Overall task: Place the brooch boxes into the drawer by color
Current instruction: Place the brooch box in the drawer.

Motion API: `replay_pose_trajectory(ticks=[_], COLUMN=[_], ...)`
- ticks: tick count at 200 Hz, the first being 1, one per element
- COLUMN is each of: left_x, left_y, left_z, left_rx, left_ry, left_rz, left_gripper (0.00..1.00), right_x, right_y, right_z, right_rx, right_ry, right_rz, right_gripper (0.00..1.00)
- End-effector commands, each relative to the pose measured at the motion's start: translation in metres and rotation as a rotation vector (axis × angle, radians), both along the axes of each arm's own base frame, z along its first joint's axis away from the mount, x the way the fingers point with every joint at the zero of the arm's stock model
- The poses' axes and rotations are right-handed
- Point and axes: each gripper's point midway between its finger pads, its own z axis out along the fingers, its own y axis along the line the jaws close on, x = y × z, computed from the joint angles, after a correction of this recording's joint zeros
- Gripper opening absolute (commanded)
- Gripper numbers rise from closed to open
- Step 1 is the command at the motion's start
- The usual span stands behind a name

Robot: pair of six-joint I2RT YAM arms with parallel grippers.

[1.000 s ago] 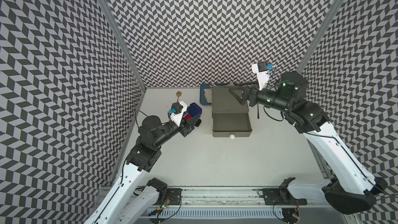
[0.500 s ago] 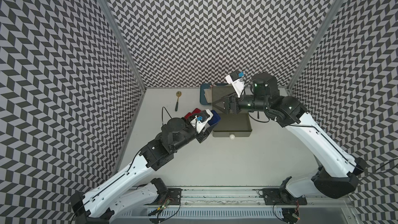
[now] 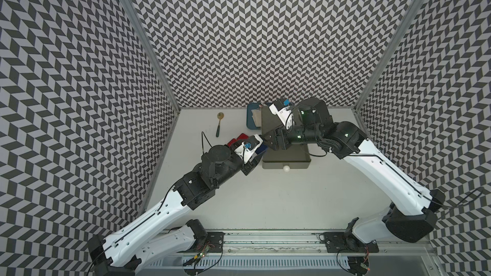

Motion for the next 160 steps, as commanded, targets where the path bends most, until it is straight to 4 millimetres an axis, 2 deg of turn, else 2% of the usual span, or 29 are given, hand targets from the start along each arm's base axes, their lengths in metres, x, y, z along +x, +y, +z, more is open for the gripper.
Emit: replay_pose_trajectory(ticks=[1, 22, 37, 57, 70, 76, 82, 89, 93, 96, 121, 142, 160], left_x=[-0.002, -0.001, -0.001, -0.002, -0.001, 0.001, 0.002, 0.004, 0.005, 0.006, 0.015, 0.021, 0.034], left_y=[0.002, 0.003, 0.003, 0.003, 0.004, 0.005, 0.005, 0.007, 0.007, 0.008, 0.020, 0.039, 0.061], left_z=[0.021, 0.019, 0.020, 0.022, 0.022, 0.021, 0.020, 0.019, 0.018, 0.018, 0.014, 0.025, 0.032], left_rx=[-0.022, -0.013, -0.011, -0.014, -0.012, -0.008, -0.006, -0.006, -0.007, -0.007, -0.009, -0.039, -0.102], left_ry=[-0.034, -0.030, -0.033, -0.037, -0.036, -0.033, -0.032, -0.031, -0.029, -0.029, -0.032, -0.053, -0.033], left_rz=[0.004, 0.009, 0.012, 0.009, 0.014, 0.024, 0.033, 0.048, 0.055, 0.062, 0.148, 0.227, 0.291], left_gripper=[0.45, 0.45, 0.45, 0.45, 0.45, 0.50, 0.60, 0.78, 0.95, 0.99, 1.00, 1.00, 1.00], right_x=[-0.002, -0.003, -0.005, -0.004, -0.002, -0.001, 0.000, 0.001, 0.002, 0.004, 0.025, 0.038, 0.040], right_y=[0.009, 0.012, 0.015, 0.016, 0.015, 0.014, 0.013, 0.012, 0.010, 0.008, -0.019, -0.044, -0.052], right_z=[-0.004, -0.008, -0.012, -0.017, -0.015, -0.013, -0.010, -0.007, -0.006, -0.005, -0.007, -0.028, -0.055], right_rx=[-0.002, -0.007, -0.012, -0.020, -0.015, -0.007, 0.002, 0.010, 0.012, 0.013, 0.034, 0.049, 0.029], right_ry=[-0.010, -0.002, 0.007, 0.017, 0.017, 0.014, 0.009, 0.002, -0.002, -0.006, 0.003, 0.036, 0.076], right_rz=[0.024, 0.034, 0.045, 0.042, 0.023, 0.015, 0.006, -0.006, -0.018, -0.026, -0.139, -0.208, -0.231], right_gripper=[0.67, 0.64, 0.58, 0.43, 0.28, 0.23, 0.21, 0.20, 0.20, 0.20, 0.16, 0.16, 0.16])
